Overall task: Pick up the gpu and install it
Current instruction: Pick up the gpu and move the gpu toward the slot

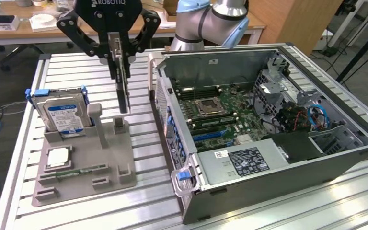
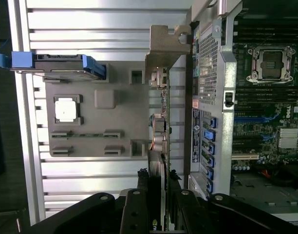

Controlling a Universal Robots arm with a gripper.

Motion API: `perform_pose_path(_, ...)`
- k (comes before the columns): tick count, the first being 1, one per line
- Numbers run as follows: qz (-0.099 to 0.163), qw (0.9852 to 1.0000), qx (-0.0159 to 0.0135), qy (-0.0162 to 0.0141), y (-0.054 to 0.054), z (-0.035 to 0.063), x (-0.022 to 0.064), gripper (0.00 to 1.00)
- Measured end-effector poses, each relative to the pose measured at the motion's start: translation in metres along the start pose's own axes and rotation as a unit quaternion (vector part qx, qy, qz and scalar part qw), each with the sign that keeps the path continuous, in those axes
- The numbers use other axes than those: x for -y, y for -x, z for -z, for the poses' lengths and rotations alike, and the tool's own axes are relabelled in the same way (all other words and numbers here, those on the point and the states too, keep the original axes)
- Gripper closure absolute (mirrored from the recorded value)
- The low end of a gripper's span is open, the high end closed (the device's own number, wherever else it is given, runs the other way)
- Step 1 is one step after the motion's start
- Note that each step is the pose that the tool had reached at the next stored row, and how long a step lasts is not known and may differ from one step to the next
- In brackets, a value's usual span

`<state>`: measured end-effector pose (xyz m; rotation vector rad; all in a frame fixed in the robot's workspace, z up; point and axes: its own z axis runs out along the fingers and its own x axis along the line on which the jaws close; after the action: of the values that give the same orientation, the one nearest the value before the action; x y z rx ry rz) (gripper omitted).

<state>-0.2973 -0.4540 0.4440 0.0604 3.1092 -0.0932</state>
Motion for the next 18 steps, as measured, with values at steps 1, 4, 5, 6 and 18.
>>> perform_pose_path(1, 0.0, 1.0, 0.0, 0.0, 0.001, -0.0001, 0.0, 0.74)
perform_pose_path(4, 0.0, 1.0, 0.0, 0.0, 0.003, -0.0001, -0.0001, 0.74)
perform_pose_path(5, 0.0, 1.0, 0.0, 0.0, 0.004, -0.0001, -0.0001, 0.74)
perform_pose_path(6, 0.0, 1.0, 0.0001, 0.0, 0.004, -0.0002, -0.0002, 0.74)
perform_pose_path(18, 0.0, 1.0, 0.0, 0.0, 0.011, -0.0004, -0.0004, 0.74)
